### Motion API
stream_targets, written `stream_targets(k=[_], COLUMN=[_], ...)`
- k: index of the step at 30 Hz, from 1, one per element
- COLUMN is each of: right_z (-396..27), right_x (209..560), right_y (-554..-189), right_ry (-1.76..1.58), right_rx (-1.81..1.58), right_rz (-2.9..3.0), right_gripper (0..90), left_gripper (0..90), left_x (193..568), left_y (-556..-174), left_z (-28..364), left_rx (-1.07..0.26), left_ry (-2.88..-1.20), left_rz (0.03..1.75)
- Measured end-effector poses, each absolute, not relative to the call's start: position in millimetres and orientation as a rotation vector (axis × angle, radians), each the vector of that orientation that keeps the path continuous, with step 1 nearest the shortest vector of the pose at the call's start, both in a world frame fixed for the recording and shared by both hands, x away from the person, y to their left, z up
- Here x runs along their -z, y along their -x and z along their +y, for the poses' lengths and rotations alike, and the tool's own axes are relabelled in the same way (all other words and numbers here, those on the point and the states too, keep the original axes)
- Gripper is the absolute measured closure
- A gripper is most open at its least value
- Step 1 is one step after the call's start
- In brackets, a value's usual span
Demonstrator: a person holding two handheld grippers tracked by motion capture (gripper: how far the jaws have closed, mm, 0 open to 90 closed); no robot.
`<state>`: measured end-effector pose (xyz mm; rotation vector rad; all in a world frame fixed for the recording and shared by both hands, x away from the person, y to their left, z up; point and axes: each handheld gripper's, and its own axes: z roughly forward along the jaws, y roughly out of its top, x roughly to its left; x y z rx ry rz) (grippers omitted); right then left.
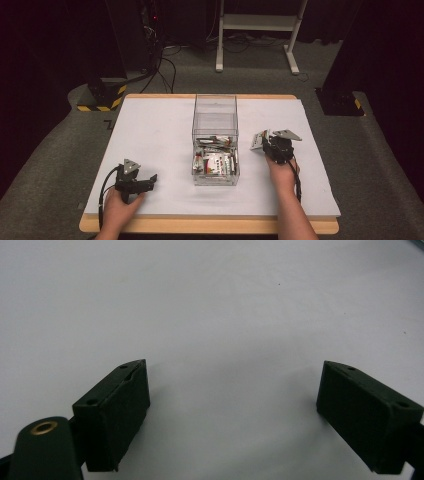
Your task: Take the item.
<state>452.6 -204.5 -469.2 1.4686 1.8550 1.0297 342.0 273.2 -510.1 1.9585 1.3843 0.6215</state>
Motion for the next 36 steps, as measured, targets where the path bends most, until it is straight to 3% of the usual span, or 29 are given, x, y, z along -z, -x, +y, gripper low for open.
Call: stream_targets(k=[23, 36], right_z=[-207.0, -197.2], right_x=[460.3, 454.7], right_y=[-444.0, -432.3], right_ry=[-1.44, -1.397], right_rx=[-1.047, -1.048], right_rz=[1.847, 1.874], right_gripper=[61.7, 52.4], left_gripper=[13.9, 13.9], left_x=[510.1, 510.1], left_y=[-342.0, -342.0], left_z=[273.2, 273.2], left_rx=[-0.621, -0.621], left_ry=[-1.959, -1.959], left_rz=[1.384, 1.385])
